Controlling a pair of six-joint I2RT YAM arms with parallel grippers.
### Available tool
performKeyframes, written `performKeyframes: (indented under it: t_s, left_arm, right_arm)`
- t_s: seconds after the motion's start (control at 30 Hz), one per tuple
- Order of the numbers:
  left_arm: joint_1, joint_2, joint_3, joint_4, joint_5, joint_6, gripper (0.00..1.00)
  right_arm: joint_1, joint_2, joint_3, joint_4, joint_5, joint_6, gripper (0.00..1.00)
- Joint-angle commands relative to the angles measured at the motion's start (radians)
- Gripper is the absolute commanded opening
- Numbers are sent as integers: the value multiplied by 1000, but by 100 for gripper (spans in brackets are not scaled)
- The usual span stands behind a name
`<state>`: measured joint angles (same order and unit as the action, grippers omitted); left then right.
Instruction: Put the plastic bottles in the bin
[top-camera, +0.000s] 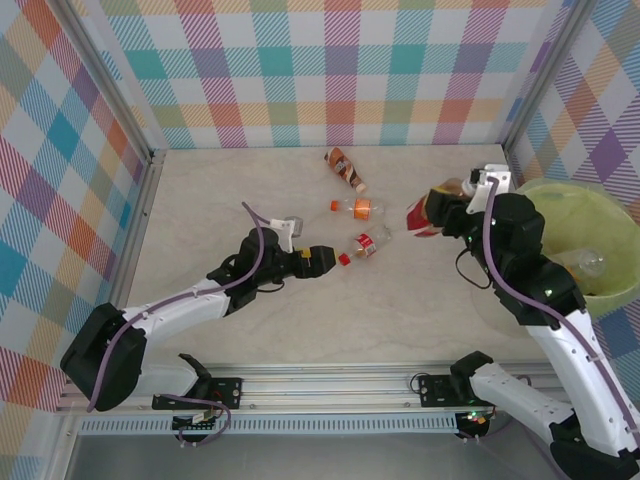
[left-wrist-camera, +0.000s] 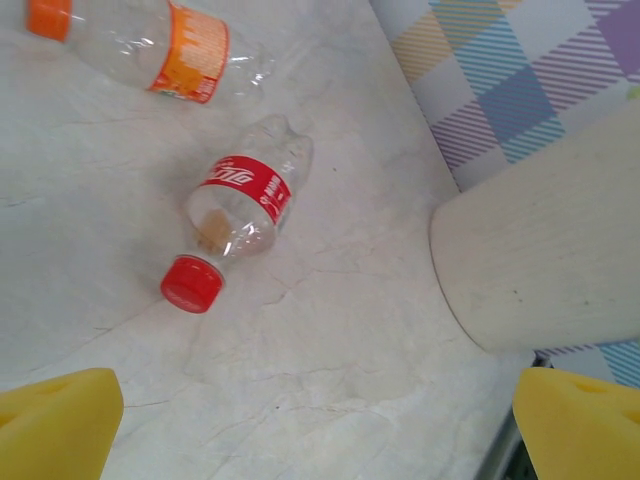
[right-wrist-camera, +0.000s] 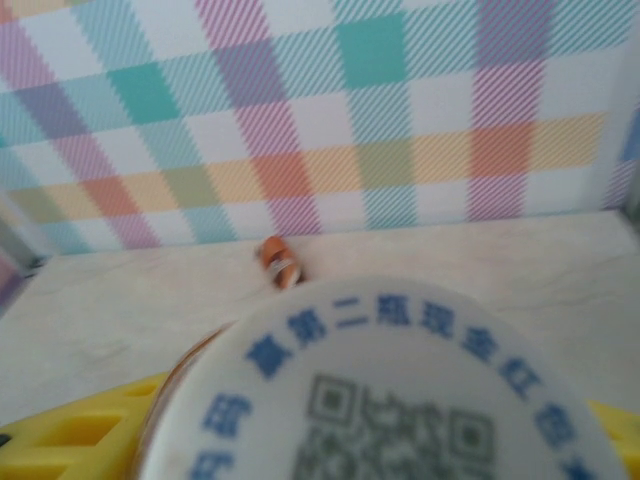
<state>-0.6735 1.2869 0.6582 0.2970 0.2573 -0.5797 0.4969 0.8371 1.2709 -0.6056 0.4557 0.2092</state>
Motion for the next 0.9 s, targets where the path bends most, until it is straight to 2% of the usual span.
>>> performKeyframes:
  t_s: [0.0, 0.1, 0.27, 0.33, 0.4, 0.53, 0.67, 0.73, 0.8, 0.87]
  left_arm:
    - [2, -27, -12, -11, -75, -11, 100]
    - [2, -32, -17, -14, -81, -14, 100]
    - [3, -49, -28, -20, -96, -11, 100]
    - [5, -62, -30, -32, -106, -4, 100]
    - [7, -75, -29, -61, -131, 4, 100]
    - [15, -77, -22, -115, -175, 9, 100]
    - [27, -40, 4, -146, -180, 20, 100]
    - [31, -8, 28, -151, -154, 40, 100]
    - [31, 32, 54, -150, -125, 70, 100]
    - [29, 88, 88, -147, -99, 109, 100]
  right_arm:
    - [-39, -21, 49, -7, 182, -144, 38]
    - [-111, -21, 87, 5, 179, -177, 35]
    - [-392, 38, 169, -67, 140, -196, 33]
    - [-474, 47, 203, -88, 137, -208, 33]
    - [-518, 55, 234, -110, 146, -226, 34]
    - [-553, 83, 259, -161, 246, -276, 37]
    - [-565, 101, 248, -289, 205, -195, 37]
    - [-572, 122, 241, -350, 170, -165, 40]
    - [-595, 151, 220, -359, 157, -166, 48]
    - [-642, 191, 210, -359, 145, -168, 66]
